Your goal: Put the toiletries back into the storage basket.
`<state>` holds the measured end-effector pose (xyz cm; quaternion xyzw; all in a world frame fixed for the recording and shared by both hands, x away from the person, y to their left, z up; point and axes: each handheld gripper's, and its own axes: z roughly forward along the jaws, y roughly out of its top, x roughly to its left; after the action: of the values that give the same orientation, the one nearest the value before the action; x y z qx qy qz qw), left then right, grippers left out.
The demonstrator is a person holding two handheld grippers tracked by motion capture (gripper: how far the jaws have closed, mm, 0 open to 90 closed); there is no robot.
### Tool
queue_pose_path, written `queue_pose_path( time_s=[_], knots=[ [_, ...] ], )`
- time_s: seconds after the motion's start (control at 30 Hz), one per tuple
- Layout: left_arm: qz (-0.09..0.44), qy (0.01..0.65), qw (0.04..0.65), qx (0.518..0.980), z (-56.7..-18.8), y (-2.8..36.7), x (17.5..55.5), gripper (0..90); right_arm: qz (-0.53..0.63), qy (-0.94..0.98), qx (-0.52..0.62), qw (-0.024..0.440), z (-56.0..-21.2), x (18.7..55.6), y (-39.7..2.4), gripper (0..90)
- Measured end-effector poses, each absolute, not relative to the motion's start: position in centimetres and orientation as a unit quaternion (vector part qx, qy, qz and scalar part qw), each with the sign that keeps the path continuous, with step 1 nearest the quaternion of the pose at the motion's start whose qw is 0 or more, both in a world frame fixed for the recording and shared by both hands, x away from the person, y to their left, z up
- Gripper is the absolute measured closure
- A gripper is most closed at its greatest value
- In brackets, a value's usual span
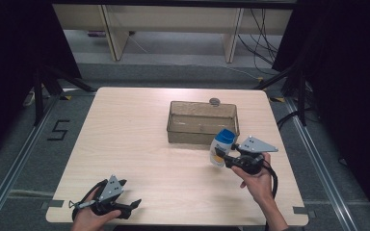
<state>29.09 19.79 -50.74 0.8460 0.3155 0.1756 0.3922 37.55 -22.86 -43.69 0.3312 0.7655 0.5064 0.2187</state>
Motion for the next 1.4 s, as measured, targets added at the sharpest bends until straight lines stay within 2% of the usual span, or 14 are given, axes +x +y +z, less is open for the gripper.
queue_pose_path(
  time_s=[0.47,0.53,0.6,0.67,0.77,1.4],
  knots=[
    [0.163,0.312,0.391,0.85,-50.6,19.9,29.0,15.1,0.505,0.755,0.35,0.227,-41.7,38.5,-23.5,55.0],
    [0.176,0.315,0.392,0.846,-50.8,19.8,29.0,15.1,0.508,0.755,0.341,0.236,-41.3,39.0,-23.6,55.0],
    [0.176,0.315,0.393,0.846,-50.8,19.9,29.1,15.1,0.508,0.753,0.352,0.226,-41.0,39.0,-23.6,55.1],
    [0.17,0.317,0.399,0.843,-50.7,19.9,29.0,15.1,0.51,0.75,0.345,0.242,-40.6,39.3,-23.7,55.2],
    [0.172,0.313,0.393,0.847,-50.8,19.9,29.1,15.1,0.509,0.748,0.355,0.235,-40.0,39.5,-23.7,55.2],
    [0.169,0.317,0.399,0.844,-50.8,19.9,29.0,15.1,0.501,0.738,0.362,0.271,-37.0,42.2,-24.7,55.4]
  ],
)
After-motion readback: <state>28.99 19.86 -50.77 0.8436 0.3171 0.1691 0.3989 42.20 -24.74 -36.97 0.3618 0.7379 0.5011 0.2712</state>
